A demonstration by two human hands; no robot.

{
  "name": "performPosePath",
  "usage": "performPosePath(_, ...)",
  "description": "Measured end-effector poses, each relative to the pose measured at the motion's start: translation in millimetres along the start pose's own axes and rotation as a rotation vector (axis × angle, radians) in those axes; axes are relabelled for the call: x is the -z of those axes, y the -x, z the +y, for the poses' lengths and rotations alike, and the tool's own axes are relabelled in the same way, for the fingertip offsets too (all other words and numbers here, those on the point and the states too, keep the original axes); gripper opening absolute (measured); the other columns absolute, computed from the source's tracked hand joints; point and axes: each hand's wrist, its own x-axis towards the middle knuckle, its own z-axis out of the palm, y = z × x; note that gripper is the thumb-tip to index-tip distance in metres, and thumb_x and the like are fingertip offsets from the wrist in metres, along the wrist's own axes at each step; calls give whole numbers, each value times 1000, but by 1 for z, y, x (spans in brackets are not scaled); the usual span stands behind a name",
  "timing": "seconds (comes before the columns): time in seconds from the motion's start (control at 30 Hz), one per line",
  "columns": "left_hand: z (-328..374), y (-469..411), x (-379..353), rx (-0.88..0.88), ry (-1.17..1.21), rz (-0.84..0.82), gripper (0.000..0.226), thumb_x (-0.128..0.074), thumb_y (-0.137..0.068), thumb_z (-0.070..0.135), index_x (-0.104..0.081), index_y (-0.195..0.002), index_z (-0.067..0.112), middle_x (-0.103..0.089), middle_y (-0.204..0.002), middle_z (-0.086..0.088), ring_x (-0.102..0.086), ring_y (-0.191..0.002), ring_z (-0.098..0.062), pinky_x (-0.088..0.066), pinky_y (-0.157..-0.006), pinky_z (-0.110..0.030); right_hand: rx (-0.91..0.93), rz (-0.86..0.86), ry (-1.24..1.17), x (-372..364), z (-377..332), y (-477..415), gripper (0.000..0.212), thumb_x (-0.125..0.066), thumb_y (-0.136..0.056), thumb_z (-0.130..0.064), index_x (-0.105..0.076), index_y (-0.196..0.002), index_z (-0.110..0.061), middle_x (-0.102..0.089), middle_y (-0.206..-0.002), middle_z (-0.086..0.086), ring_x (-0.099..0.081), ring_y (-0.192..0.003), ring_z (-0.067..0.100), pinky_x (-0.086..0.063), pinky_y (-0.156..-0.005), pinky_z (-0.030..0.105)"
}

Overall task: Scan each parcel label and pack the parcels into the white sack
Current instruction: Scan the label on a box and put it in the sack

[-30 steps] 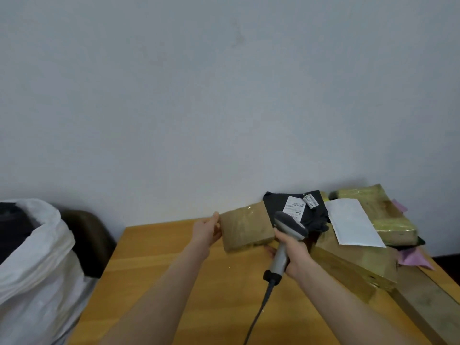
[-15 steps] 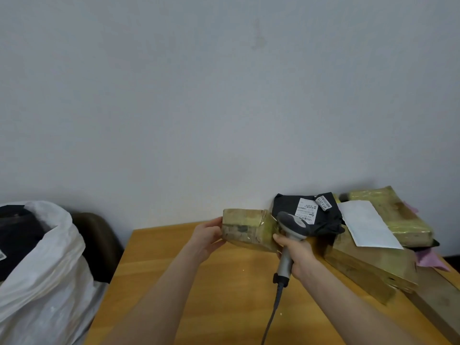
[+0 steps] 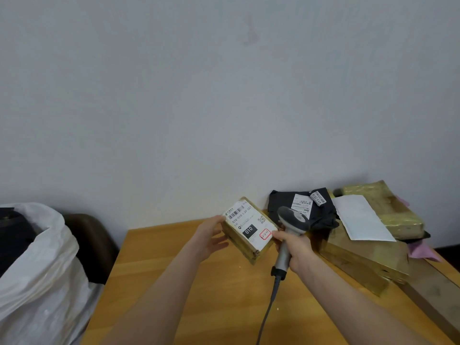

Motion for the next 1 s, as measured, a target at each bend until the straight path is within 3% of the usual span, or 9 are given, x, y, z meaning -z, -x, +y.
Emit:
performPosePath(0.2, -15, 1, -2, -42, 76, -81, 51, -72, -82, 17, -55, -129, 9, -68, -116, -8, -62, -105, -23, -51, -89, -39, -11, -26, 12, -3, 4, 3, 24, -75, -76, 7, -60, -90, -5, -69, -84, 10, -64, -71, 20, -49, -60, 28)
performPosePath(0.3, -24, 4, -4, 20, 12, -139, 56, -75, -80, 19, -52, -132, 23, -68, -118, -5, -61, -110, -28, -47, -98, -48, -14, -35, 25, -1, 10, 6, 21, -75, -75, 7, -61, -86, -5, -69, -81, 11, -63, -70, 21, -49, -59, 28)
performPosePath(0.37, -29, 6, -6, 15, -10, -136, 59, -75, -80, 17, -49, -132, 32, -71, -112, -4, -63, -107, -29, -50, -92, -50, -5, -52, 40, 0, 13, 8, 21, -75, -77, 4, -60, -89, -3, -68, -82, 11, -62, -70, 21, -48, -57, 28)
performPosePath(0.5, -39, 5, -6, -63, -25, 4, 73, -77, -77, 11, -45, -140, 30, -72, -108, -3, -66, -102, -26, -57, -81, -45, 93, -30, 158, 2, 17, 18, 23, -77, -81, -11, -61, -97, -6, -66, -87, 7, -62, -81, 23, -50, -64, 32)
performPosePath(0.6, -48, 5, -3, -104, -53, 68, 76, -77, -76, 8, -43, -141, 28, -71, -106, -2, -65, -100, -22, -56, -76, -41, 127, -112, 229, 3, 18, 37, 18, -75, -83, -15, -66, -88, -1, -67, -69, 11, -60, -59, 20, -50, -57, 31)
performPosePath(0.67, -51, 6, -1, -122, -114, 90, 75, -76, -77, 9, -43, -141, 29, -70, -108, -1, -63, -103, -20, -50, -82, -40, 132, -194, 297, 3, 19, 52, 14, -72, -83, -12, -67, -87, 1, -64, -60, 10, -57, -51, 18, -48, -51, 29)
performPosePath(0.73, -54, 7, 0, -136, -148, 103, 76, -76, -77, 10, -42, -142, 29, -69, -108, 1, -61, -101, -17, -47, -81, -37, 146, -235, 348, 2, 21, 65, 11, -70, -83, -9, -67, -87, 1, -62, -58, 11, -55, -48, 17, -46, -48, 28)
performPosePath(0.83, -56, 9, 0, -150, -163, 123, 75, -74, -79, 7, -41, -144, 25, -68, -102, 4, -60, -88, -7, -41, -62, -23, 155, -246, 381, 3, 24, 79, 11, -70, -83, -9, -67, -86, 1, -62, -59, 14, -54, -48, 19, -45, -49, 29)
performPosePath(1.0, -59, 10, 3, -138, -193, 161, 75, -72, -80, 4, -39, -144, 23, -65, -98, 4, -57, -83, -4, -38, -58, -21, 147, -247, 411, 5, 25, 87, 8, -68, -81, -8, -67, -80, 0, -62, -57, 13, -53, -48, 19, -45, -51, 30)
